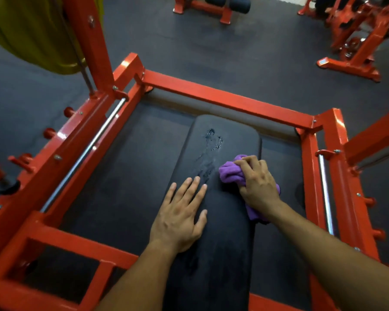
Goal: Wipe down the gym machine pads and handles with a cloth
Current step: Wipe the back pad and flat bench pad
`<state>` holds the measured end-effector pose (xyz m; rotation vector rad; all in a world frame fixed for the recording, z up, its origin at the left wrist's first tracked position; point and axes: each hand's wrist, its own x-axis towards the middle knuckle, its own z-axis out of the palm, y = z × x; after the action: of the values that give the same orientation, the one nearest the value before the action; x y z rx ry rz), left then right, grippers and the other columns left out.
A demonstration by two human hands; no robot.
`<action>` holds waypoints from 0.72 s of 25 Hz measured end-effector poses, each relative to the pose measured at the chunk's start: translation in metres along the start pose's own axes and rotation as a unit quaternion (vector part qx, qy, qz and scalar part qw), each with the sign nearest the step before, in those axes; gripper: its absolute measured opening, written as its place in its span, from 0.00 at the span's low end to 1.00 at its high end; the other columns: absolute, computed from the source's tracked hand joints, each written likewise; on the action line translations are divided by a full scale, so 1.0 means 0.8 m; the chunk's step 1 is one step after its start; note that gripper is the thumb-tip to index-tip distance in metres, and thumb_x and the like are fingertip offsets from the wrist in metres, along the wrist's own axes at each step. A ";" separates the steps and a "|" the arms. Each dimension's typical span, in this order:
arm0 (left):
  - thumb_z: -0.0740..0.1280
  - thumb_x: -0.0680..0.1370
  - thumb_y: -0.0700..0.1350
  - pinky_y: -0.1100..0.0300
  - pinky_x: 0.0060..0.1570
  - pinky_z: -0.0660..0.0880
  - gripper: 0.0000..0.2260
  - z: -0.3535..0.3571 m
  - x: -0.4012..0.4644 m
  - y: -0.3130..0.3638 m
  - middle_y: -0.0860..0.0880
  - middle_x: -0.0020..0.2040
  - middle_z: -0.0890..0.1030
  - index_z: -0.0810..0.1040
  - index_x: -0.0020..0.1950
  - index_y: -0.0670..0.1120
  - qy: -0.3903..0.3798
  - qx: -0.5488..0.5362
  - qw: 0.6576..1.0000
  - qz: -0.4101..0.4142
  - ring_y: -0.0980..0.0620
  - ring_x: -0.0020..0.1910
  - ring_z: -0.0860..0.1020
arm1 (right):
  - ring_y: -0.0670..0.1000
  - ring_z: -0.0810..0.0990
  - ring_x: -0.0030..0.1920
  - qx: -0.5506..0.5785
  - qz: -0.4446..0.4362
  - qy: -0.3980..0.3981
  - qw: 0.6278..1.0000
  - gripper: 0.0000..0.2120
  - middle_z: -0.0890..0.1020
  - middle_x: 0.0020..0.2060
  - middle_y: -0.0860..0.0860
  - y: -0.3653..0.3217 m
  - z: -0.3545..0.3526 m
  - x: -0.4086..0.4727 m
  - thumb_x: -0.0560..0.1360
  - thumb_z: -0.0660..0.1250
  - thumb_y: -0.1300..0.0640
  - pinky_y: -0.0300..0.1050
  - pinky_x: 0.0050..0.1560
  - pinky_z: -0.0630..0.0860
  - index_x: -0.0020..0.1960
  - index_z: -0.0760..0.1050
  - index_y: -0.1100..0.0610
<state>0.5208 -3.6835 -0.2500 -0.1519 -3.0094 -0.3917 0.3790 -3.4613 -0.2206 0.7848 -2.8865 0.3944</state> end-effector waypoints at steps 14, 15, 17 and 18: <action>0.59 0.81 0.54 0.42 0.79 0.58 0.28 0.006 -0.001 -0.003 0.48 0.83 0.62 0.67 0.81 0.49 0.031 -0.023 0.999 0.015 0.51 0.83 0.56 | 0.61 0.71 0.57 -0.083 0.002 -0.003 0.997 0.16 0.71 0.62 0.57 -0.100 0.059 0.230 0.73 0.65 0.51 0.52 0.45 0.76 0.59 0.73 0.54; 0.60 0.80 0.54 0.42 0.79 0.59 0.28 0.004 -0.002 -0.003 0.48 0.82 0.62 0.68 0.80 0.49 0.032 -0.024 0.999 0.015 0.51 0.82 0.57 | 0.60 0.72 0.55 -0.066 -0.048 -0.004 0.997 0.16 0.72 0.61 0.57 -0.100 0.056 0.199 0.73 0.65 0.50 0.53 0.45 0.76 0.59 0.74 0.54; 0.61 0.79 0.54 0.42 0.78 0.59 0.28 0.005 0.001 -0.003 0.48 0.82 0.64 0.69 0.79 0.48 0.036 -0.027 0.999 0.015 0.50 0.82 0.59 | 0.57 0.72 0.51 -0.022 -0.177 -0.029 0.984 0.17 0.74 0.60 0.55 -0.072 0.042 0.136 0.74 0.64 0.50 0.52 0.46 0.76 0.61 0.76 0.52; 0.61 0.79 0.54 0.42 0.79 0.59 0.28 0.006 0.001 -0.002 0.48 0.82 0.64 0.69 0.79 0.48 0.039 -0.028 0.999 0.014 0.50 0.82 0.59 | 0.56 0.72 0.51 -0.015 -0.239 -0.032 0.970 0.17 0.75 0.60 0.55 -0.044 0.033 0.120 0.74 0.64 0.51 0.50 0.48 0.74 0.62 0.77 0.52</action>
<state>0.5193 -3.6839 -0.2551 -0.1791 -2.9175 -0.4689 0.3137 -3.5441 -0.2203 1.4595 -2.6214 0.2682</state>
